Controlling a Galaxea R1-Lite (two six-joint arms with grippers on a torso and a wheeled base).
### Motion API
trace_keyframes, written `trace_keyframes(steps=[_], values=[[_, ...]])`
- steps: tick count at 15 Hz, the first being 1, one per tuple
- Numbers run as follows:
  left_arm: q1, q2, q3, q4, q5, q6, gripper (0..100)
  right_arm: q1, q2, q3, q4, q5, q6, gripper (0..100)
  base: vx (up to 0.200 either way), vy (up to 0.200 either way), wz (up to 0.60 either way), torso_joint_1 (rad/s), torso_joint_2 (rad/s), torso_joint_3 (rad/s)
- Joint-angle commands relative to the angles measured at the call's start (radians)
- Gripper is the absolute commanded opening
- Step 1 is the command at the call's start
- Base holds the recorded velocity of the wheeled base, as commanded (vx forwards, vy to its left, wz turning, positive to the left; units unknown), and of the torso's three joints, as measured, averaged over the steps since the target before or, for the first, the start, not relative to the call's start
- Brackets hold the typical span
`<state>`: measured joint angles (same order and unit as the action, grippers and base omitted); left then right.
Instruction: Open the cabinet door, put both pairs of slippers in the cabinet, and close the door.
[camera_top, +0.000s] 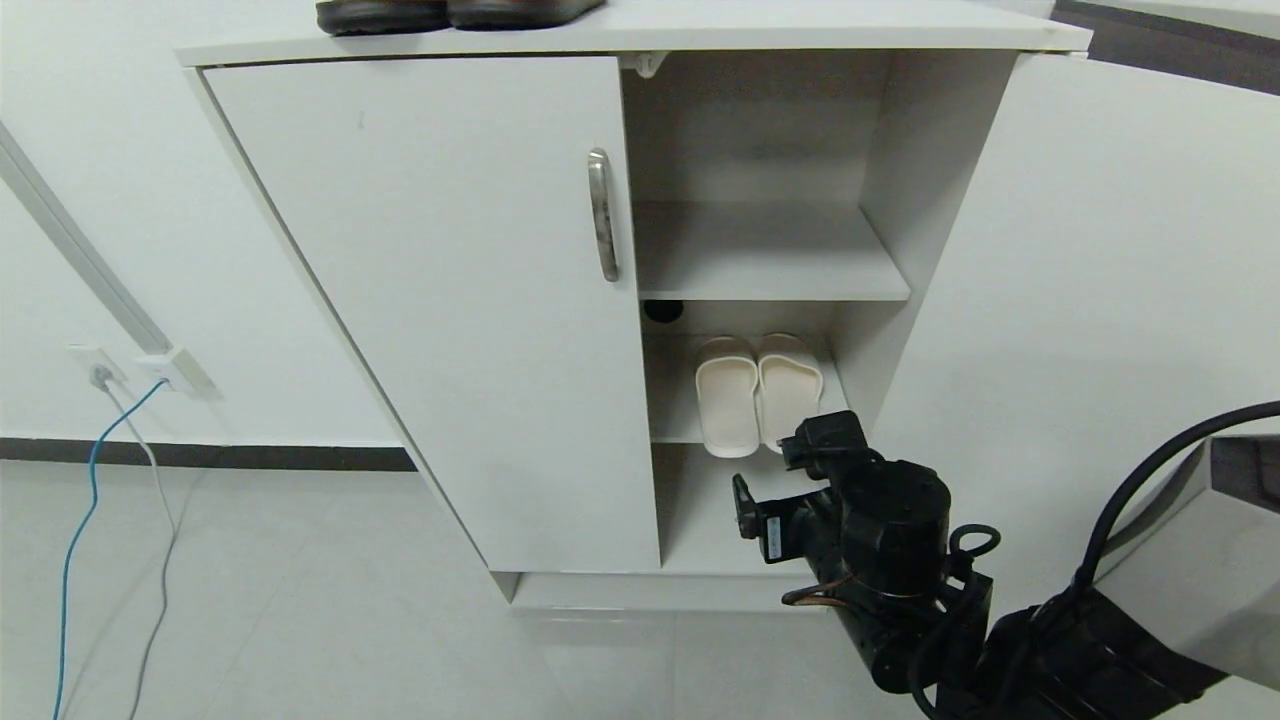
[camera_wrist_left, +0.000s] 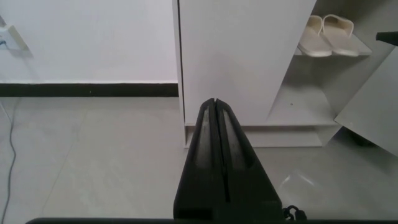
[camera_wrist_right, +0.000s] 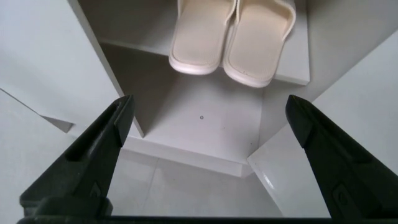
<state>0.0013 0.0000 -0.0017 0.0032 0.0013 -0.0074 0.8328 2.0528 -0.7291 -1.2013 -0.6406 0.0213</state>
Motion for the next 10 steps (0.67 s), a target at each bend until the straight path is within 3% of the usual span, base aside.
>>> trace_keyframes(steps=[1,10], values=[[0.000,0.002,0.000,0.000,0.000,0.000,0,0.000,0.000,0.002,0.000,-0.001,0.000,100,0.000,0.000,0.00,0.002,0.00,0.173],[0.000,0.002,0.002,0.000,0.005,0.007,0,0.000,0.007,0.024,-0.018,-0.016,0.000,100,0.000,0.000,0.00,0.001,0.00,0.198]])
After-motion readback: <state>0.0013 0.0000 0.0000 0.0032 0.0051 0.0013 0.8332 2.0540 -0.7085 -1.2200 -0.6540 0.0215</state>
